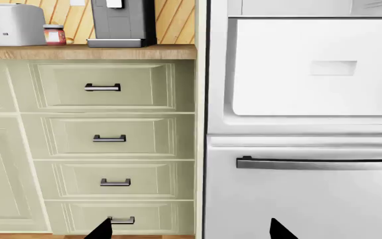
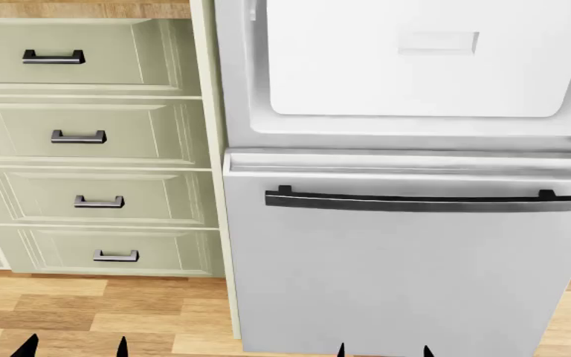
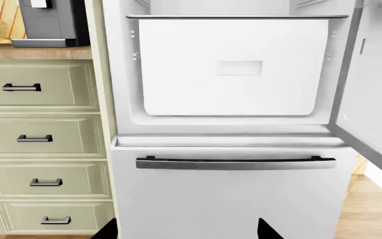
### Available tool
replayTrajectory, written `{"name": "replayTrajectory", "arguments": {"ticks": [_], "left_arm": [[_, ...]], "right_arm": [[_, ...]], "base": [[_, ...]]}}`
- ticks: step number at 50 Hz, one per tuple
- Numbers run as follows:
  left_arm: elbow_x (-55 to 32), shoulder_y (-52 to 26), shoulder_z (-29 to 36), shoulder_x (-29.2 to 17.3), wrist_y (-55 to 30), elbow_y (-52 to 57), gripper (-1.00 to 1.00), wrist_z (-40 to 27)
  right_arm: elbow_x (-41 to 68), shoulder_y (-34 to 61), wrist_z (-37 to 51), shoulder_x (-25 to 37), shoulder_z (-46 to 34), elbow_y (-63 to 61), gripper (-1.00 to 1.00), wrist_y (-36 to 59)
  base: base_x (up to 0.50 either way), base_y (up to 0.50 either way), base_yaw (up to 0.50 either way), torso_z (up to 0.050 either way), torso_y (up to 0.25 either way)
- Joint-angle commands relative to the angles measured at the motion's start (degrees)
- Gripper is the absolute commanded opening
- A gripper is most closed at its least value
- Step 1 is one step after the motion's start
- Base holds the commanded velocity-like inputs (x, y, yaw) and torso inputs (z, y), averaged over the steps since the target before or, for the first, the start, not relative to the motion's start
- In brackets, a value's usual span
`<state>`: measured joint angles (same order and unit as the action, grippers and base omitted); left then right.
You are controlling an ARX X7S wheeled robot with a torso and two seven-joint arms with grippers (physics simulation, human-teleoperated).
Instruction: Close the fridge door
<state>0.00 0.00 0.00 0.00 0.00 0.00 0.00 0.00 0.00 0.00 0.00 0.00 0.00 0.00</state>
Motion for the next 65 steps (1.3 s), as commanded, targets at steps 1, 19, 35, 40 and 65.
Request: {"name": "replayTrajectory", "arguments": {"ticks": [1,19,35,40,65], "left_arm": [[-1.77,-0.30,2.15,-1.76,0.76,-0.98,1.00,-2.11],[-4.49,1.16,4.03,-3.84,-0.32,2.47,1.00,-4.11],[-5.24,0.92,4.97,-4.87,0.00,2.60,1.00,-6.03],[-5.99,1.04,5.32,-5.17,0.16,2.78,1.00,-6.01],[-8.67,1.11,6.84,-6.56,0.73,3.38,1.00,-7.18]], "right_arm": [[1.99,0.06,2.37,1.99,-2.37,0.04,1.00,-0.06],[-0.52,-1.09,4.74,4.32,-6.69,-0.54,1.00,-0.06],[-0.17,-1.05,6.28,5.32,-8.15,-0.87,1.00,0.19],[0.36,-0.96,6.89,5.57,-8.21,-0.95,1.00,0.29],[0.85,-0.67,8.70,7.05,-9.97,-1.31,1.00,0.98]], "base": [[0.00,0.00,0.00,0.000,0.000],[0.00,0.00,0.00,0.000,0.000],[0.00,0.00,0.00,0.000,0.000],[0.00,0.00,0.00,0.000,0.000],[-0.29,0.00,0.00,0.000,0.000]]}}
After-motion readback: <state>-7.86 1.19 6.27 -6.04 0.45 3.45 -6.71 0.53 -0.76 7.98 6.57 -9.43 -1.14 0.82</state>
